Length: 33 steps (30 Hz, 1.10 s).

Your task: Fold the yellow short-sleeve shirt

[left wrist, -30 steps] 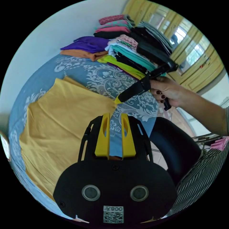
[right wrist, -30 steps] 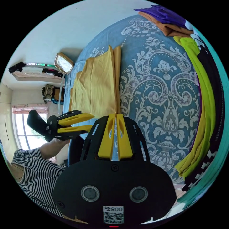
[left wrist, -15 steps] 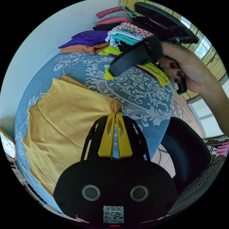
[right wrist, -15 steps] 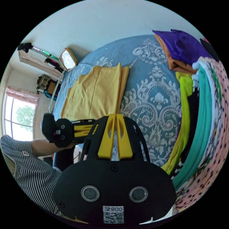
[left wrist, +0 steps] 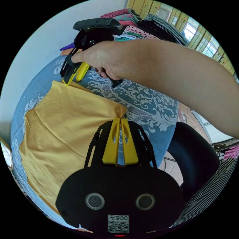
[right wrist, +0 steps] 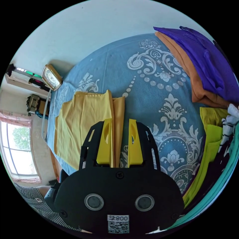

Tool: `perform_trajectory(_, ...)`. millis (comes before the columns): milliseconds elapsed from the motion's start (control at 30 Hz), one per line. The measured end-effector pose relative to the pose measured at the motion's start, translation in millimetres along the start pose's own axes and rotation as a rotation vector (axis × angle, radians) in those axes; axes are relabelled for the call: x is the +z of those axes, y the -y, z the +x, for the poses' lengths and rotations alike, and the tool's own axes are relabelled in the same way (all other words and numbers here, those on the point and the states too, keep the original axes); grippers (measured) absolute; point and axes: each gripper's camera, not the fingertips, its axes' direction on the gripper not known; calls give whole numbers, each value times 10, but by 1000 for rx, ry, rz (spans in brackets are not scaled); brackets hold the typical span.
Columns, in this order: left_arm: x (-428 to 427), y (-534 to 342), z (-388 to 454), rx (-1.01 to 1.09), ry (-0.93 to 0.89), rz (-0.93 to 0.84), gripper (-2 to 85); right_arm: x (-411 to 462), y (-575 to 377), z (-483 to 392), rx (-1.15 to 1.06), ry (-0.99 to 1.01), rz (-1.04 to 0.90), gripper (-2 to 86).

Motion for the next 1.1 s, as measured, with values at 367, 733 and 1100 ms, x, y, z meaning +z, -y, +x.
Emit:
perform_trajectory(367, 405, -335, 15, -21, -43, 18, 3, -170, 548, -404, -20, 11, -20, 76)
perform_trajectory(733, 1092, -1117, 168, -91, -93, 120, 2, -717, 1183, -652, 43, 156, 9, 16)
perform_trajectory(1100, 1469, -2933, 150, -316, -160, 412, 2, -1645, 1793, -2104, -75, 470, 157, 10)
